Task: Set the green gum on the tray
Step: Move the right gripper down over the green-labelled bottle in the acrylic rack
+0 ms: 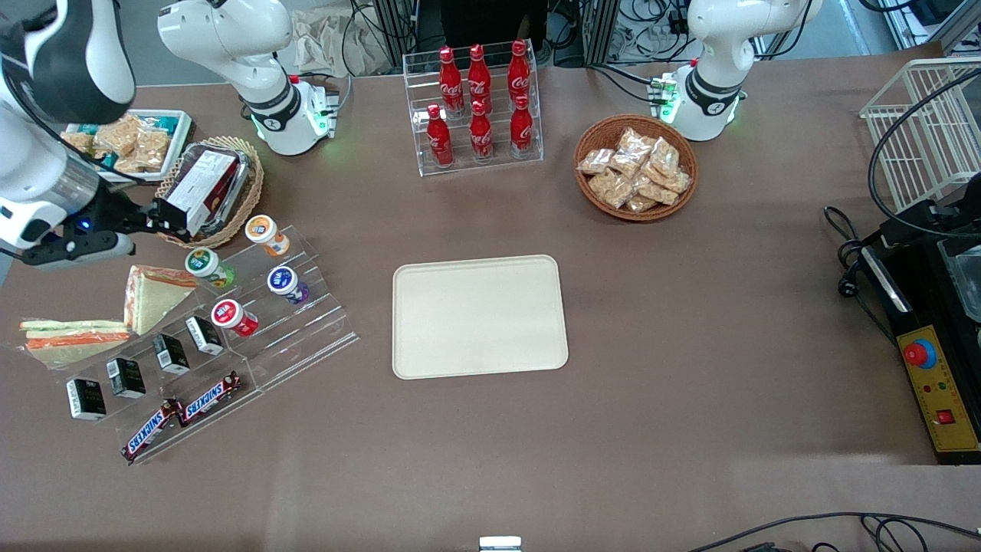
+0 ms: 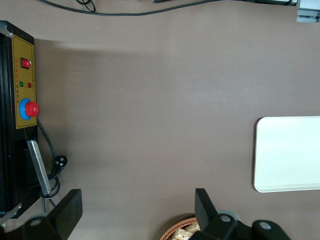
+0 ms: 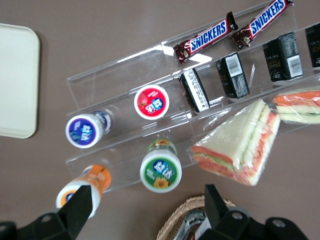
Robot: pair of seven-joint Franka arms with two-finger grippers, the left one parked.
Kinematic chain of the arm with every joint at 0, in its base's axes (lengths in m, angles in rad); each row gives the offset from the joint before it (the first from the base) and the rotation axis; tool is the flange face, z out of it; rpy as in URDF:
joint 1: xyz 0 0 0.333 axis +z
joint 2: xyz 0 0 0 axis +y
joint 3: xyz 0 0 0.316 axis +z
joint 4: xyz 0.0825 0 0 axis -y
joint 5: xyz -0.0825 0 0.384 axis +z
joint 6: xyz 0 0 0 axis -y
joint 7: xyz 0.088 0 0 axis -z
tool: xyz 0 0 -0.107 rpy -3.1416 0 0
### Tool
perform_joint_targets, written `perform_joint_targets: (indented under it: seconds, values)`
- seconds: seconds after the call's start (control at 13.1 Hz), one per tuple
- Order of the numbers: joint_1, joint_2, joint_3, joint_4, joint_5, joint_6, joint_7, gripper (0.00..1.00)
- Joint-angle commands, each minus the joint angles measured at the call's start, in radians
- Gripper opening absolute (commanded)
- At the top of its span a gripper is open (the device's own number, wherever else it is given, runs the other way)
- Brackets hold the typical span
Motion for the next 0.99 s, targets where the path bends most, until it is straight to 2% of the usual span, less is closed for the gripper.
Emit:
perform_joint_targets:
  seconds: [0.0, 0.15, 0.61, 0.91]
  values:
    - [-0.003, -0.013, 0.001, -0.129, -0.013, 0.157, -0.015, 1.0]
    - [-0.003, 0.007, -0.002, -0.175, -0.015, 0.229, -0.024, 1.0]
    - [-0.005, 0.008, -0.025, -0.264, -0.015, 0.322, -0.05, 1.0]
    - [-0.005, 0.022, -0.037, -0.278, -0.015, 0.338, -0.052, 0.98]
